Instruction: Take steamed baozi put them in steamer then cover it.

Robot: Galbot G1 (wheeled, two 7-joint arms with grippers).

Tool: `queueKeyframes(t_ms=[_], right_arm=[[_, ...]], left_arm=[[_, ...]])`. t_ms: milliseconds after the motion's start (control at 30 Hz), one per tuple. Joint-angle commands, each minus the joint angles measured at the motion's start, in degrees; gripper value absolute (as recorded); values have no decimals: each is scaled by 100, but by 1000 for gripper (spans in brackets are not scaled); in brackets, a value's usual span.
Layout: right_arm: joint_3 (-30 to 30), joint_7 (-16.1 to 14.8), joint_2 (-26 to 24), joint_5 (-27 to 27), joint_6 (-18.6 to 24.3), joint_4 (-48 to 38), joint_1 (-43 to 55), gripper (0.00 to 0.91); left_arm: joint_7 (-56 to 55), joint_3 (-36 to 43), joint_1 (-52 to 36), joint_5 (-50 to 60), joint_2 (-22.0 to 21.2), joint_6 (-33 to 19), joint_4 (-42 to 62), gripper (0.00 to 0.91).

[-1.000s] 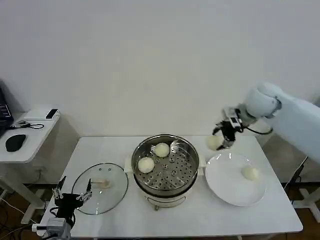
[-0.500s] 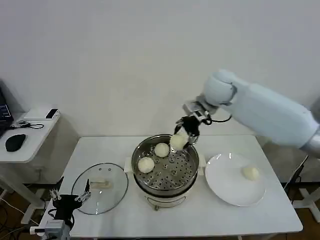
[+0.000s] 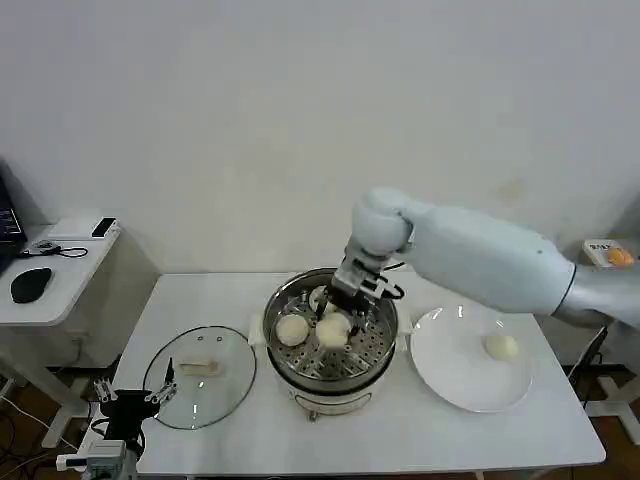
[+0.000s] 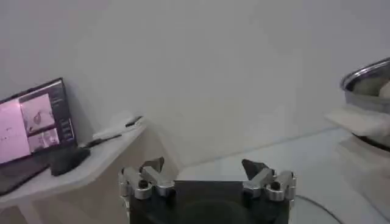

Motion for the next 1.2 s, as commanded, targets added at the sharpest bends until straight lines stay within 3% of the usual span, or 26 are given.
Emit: queueKeyframes(t_ms=[33,667,700,733,967,1200], right_arm=[[-181,24,123,-782,751,359,-136,725],[-272,25,162,-516,692,290,-271,725],[-271,34,165,-528,706,231,-271,736],[-273,55,163,-531,706,213,-269,907],[-136,162,97,-520,642,185,-220,907],[441,257,-613,156,199,263,150,907]], left_arm=[[4,43,-33,21,-22,0,49,907],[-7,39,-65,-4,18,-4,148,907],[-6,38,-65,-8,19,-3,146,907],[-6,38,-63,-9,23,-2,148,907],[2,47,-79,-6,20,-3,173,907],[24,71,-132,-24,54,4,226,907]])
